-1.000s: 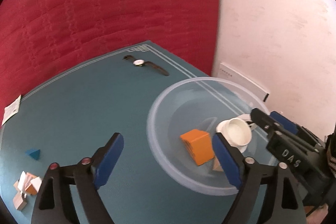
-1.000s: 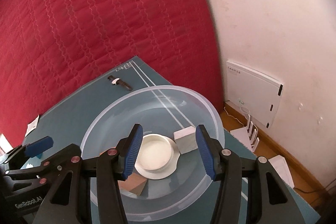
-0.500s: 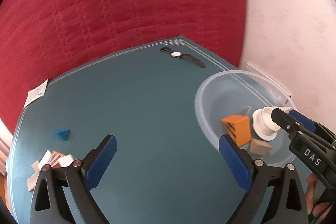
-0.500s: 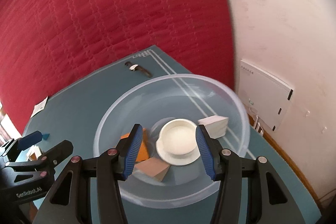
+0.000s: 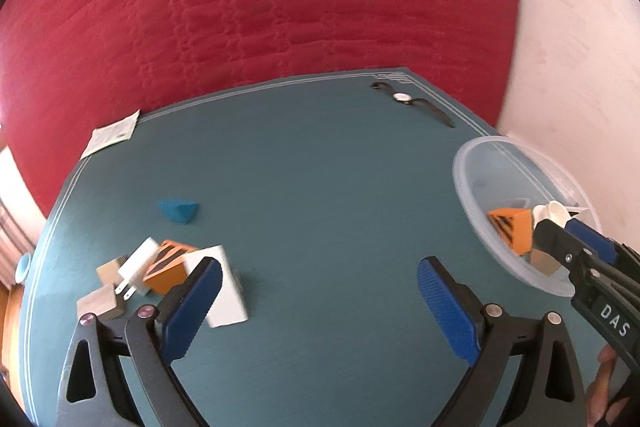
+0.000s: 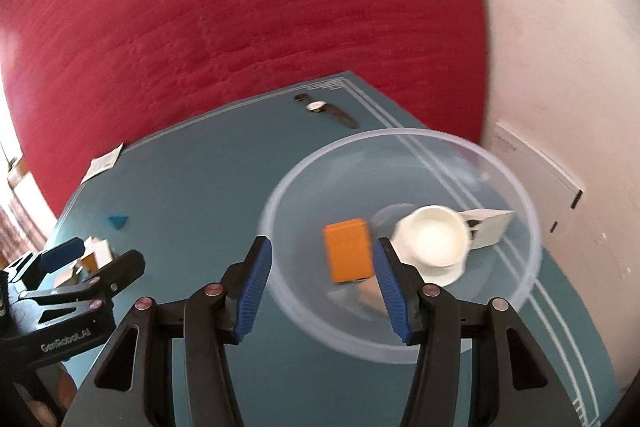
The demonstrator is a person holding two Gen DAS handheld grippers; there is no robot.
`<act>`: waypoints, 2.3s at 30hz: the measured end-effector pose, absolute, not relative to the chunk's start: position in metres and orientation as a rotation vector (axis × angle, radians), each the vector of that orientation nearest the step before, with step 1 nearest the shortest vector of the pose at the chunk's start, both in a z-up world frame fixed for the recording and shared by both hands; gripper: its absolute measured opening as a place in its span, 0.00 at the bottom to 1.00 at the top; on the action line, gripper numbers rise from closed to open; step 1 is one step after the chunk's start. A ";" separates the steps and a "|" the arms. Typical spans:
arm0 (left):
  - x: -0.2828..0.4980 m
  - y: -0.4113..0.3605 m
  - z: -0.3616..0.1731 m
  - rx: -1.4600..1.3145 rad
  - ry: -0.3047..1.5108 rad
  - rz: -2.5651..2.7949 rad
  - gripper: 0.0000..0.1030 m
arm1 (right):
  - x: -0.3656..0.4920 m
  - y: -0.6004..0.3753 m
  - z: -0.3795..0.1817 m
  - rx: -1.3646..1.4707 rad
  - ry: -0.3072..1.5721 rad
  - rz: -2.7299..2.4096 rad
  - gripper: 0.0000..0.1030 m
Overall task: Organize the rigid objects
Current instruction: 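Open left tool to drop the orange block while right tool releases the cup into the bowl, then move left tool to the brown wooden plank while right tool approaches the white striped block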
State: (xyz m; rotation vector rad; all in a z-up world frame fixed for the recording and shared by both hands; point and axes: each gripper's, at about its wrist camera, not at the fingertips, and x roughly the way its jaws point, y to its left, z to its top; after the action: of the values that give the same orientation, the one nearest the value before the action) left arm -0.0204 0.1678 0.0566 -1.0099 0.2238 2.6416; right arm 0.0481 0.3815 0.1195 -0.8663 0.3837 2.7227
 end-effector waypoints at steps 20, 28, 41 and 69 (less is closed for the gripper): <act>-0.031 0.064 0.052 -1.104 0.048 2.802 0.97 | 0.021 0.290 0.104 -1.111 0.322 2.860 0.53; -0.038 0.015 0.045 -1.176 -0.060 2.895 0.99 | 0.014 0.275 0.096 -1.183 0.309 2.889 0.53; -0.057 -0.027 0.022 -1.312 -0.179 2.956 0.99 | 0.007 0.262 0.084 -1.255 0.295 2.906 0.53; -0.064 -0.019 0.011 -1.294 -0.151 2.928 0.62 | -0.014 0.225 0.087 -1.305 0.176 2.943 0.53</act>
State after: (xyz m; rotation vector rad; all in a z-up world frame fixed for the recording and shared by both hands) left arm -0.0641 -0.0194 0.0105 -1.2940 -0.1515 2.9276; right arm -0.0143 0.2254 0.0875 -1.3051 0.1757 2.9431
